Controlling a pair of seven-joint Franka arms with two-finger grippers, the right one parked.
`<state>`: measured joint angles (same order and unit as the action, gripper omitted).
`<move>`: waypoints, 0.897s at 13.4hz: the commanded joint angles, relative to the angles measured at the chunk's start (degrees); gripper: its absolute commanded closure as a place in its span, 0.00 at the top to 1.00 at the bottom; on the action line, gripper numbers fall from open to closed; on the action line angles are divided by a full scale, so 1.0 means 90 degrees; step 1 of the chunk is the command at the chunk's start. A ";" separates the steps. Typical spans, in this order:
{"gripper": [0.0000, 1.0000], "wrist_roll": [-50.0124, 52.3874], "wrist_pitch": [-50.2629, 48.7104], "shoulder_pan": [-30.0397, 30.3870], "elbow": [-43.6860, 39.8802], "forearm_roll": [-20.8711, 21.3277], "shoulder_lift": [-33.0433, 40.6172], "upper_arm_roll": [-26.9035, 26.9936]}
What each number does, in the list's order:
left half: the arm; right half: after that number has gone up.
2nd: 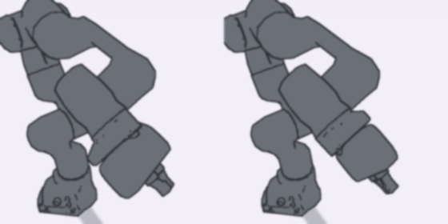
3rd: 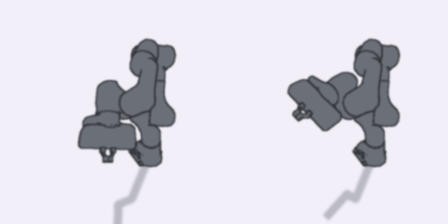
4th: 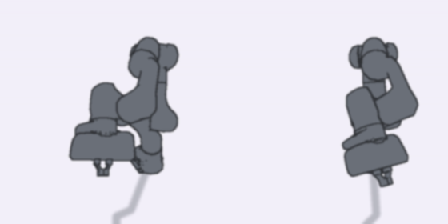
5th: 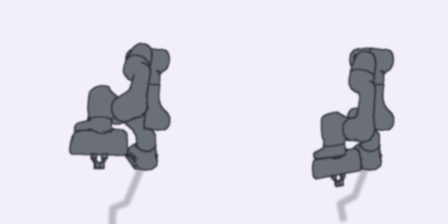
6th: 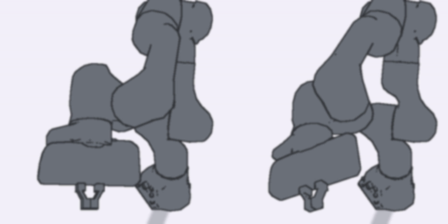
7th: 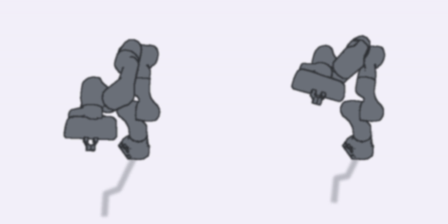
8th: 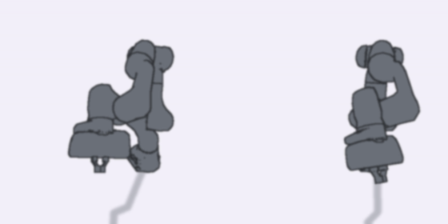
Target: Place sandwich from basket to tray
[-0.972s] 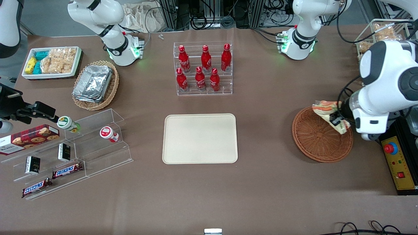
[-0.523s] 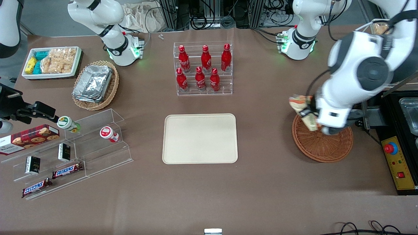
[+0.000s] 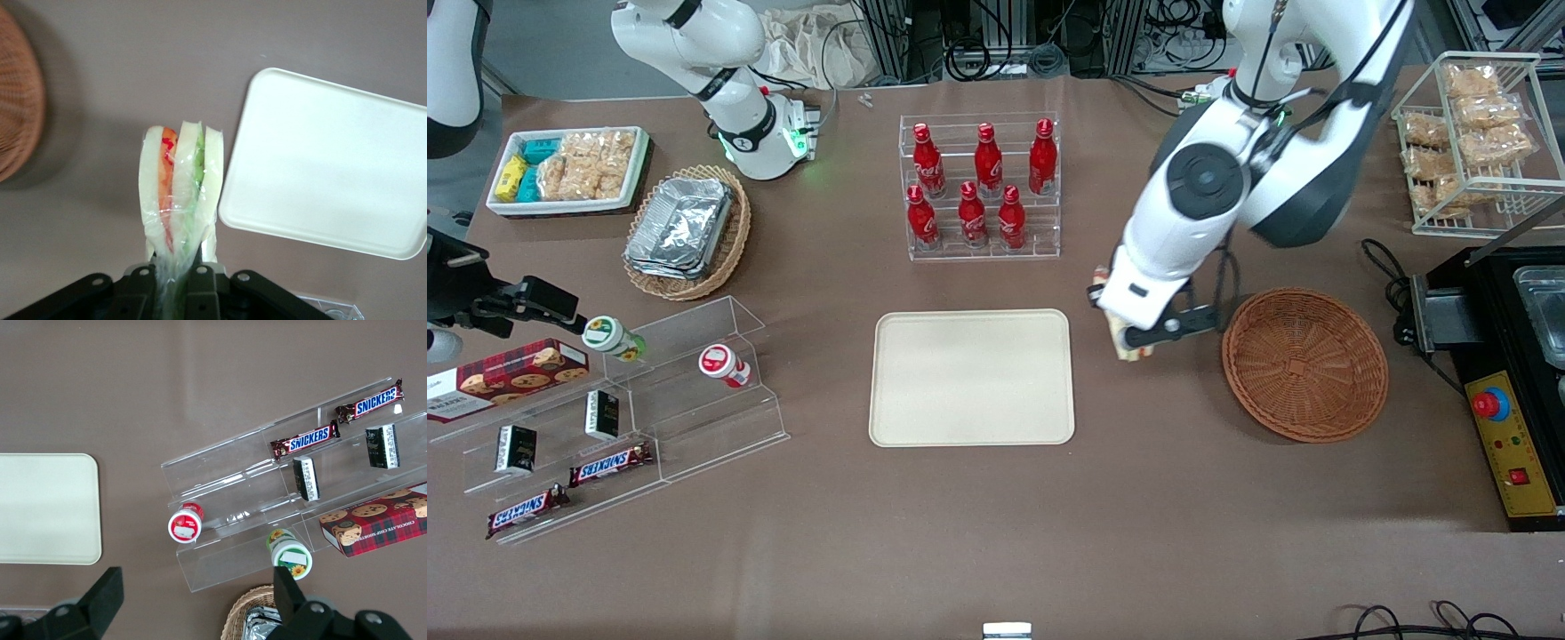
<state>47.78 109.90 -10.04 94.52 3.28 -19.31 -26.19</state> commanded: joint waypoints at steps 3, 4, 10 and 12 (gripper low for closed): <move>0.03 -0.0445 0.0385 -0.0583 -0.0784 0.0482 -0.1387 0.0029; 0.03 -0.0484 0.0629 -0.0594 -0.0795 0.0697 -0.1592 0.0029; 0.03 -0.1168 0.1821 -0.0750 -0.0785 0.0895 -0.2531 0.0039; 0.19 -0.1081 0.1998 -0.0750 -0.0785 0.1079 -0.2668 0.0039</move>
<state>37.82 127.16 -15.90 89.57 10.96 -41.67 -26.18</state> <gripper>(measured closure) 0.855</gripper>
